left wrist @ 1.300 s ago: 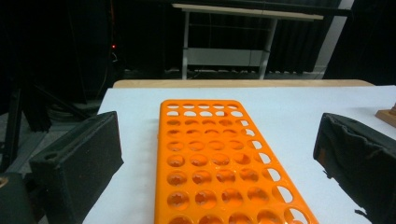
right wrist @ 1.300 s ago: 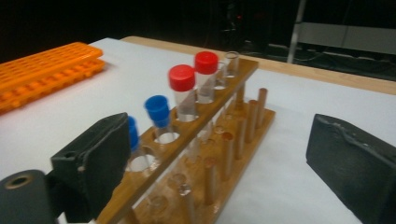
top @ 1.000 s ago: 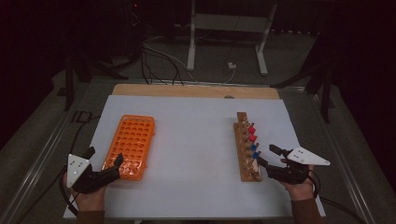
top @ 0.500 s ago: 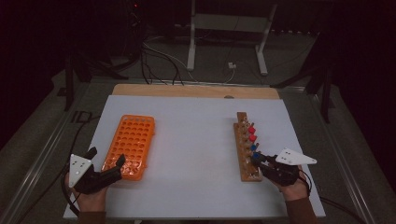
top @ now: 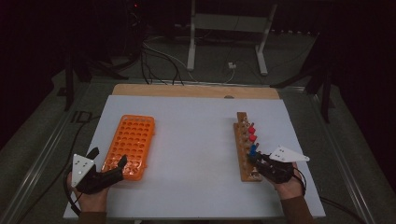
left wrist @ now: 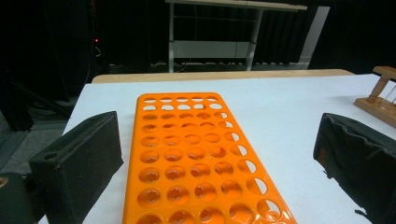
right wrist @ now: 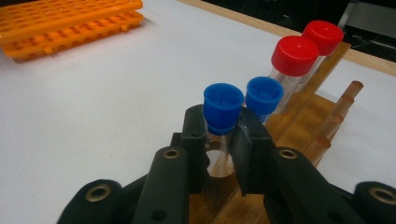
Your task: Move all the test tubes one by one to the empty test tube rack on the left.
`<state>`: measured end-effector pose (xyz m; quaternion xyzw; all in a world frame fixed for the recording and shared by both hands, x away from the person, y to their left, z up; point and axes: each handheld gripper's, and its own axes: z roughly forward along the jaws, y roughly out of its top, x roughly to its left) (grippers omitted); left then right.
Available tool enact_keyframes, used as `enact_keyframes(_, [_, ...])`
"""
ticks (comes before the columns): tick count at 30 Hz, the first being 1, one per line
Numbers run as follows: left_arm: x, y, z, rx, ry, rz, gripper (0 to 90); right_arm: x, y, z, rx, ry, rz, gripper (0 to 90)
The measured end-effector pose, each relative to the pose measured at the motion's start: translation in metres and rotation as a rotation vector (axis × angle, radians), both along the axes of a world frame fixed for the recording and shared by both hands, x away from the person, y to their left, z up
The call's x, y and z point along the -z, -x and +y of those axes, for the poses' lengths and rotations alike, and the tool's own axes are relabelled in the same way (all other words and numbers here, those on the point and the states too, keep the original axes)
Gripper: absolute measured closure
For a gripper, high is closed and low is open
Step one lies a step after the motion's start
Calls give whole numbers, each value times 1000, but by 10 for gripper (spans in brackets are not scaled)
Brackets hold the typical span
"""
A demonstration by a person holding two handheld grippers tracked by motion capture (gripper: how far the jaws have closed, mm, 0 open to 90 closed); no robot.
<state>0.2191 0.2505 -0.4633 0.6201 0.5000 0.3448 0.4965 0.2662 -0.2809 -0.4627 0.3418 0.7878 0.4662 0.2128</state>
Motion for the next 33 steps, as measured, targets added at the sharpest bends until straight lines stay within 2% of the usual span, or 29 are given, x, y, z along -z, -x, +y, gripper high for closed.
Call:
enact_keyframes(7, [0, 0, 0, 3, 0, 5, 16, -5, 3, 1, 13, 6, -1, 773])
enact_keyframes(14, [-5, 1, -5, 10, -32, 3, 16, -24, 6, -1, 16, 16, -20, 775])
enact_keyframes(19, [-14, -1, -12, 47, -43, -8, 16, -41, 7, -1, 3, 21, -41, 775])
enact_keyframes(20, [-18, -3, -15, 70, -44, -16, 16, -45, 7, -1, -1, 21, -47, 775])
enact_keyframes(22, [-20, -4, -17, 76, -50, -17, 16, -49, 7, 0, -4, 17, -51, 775])
enact_keyframes(23, [-22, -5, -20, 86, -48, -24, 16, -57, 6, 0, -9, 12, -65, 775])
enact_keyframes(24, [-25, -7, -23, 101, -31, -26, 16, -60, 6, 1, -12, 11, -69, 775])
enact_keyframes(26, [-27, -9, -25, 108, -24, -24, 16, -66, 6, 2, -20, 7, -77, 775])
enact_keyframes(28, [-32, -13, -29, 121, -9, -20, 16, -71, 6, 5, -27, 6, -83, 775])
enact_keyframes(32, [-38, -22, -43, 151, -21, -25, 18, -76, 3, 10, -53, -20, -91, 775])
enact_keyframes(33, [-40, -27, -52, 169, -29, -23, 19, -76, 2, 11, -58, -32, -87, 775])
